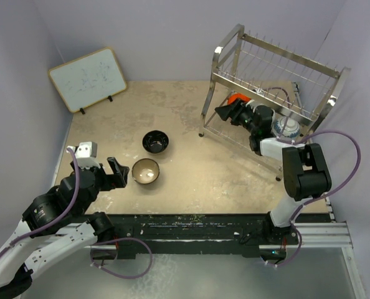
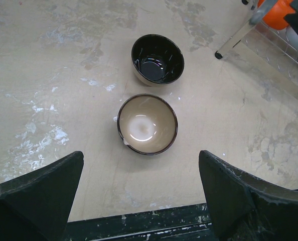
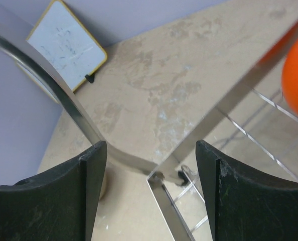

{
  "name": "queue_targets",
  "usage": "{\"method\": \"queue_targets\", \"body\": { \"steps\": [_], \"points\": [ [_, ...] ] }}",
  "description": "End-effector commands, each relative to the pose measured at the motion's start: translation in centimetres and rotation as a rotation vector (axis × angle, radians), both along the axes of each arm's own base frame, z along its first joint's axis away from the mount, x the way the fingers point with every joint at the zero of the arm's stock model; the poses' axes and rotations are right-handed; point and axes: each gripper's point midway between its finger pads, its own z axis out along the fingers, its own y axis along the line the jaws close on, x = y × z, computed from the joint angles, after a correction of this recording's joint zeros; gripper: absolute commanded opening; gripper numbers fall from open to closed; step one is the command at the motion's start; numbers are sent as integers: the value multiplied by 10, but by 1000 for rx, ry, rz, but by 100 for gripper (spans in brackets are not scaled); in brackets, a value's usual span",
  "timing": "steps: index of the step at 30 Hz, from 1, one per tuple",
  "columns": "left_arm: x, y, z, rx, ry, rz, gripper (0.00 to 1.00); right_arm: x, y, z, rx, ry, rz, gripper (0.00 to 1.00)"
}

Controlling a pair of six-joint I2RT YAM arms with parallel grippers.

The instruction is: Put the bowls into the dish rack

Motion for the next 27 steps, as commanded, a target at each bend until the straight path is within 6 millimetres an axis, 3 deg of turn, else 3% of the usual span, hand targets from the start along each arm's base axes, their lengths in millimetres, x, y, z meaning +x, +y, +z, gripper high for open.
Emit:
{"method": "queue_targets", "body": {
  "steps": [1, 10, 15, 20, 27],
  "points": [
    [1, 0, 8, -34, -25, 8, 99, -17, -7, 17, 44, -54, -55, 73],
    [-1, 1, 10, -46, -33, 6, 99, -81, 14, 17, 87, -44, 55, 73],
    [-2, 2, 10, -52, -38, 5, 99, -126, 32, 4, 120, -5, 111, 73],
    [-2, 2, 10, -51, -38, 5, 99, -170, 49, 2, 137, 3, 137, 73],
    [-2, 3, 11, -54, -40, 12, 99, -233, 99, 7, 73, -7, 277, 73]
  ]
}}
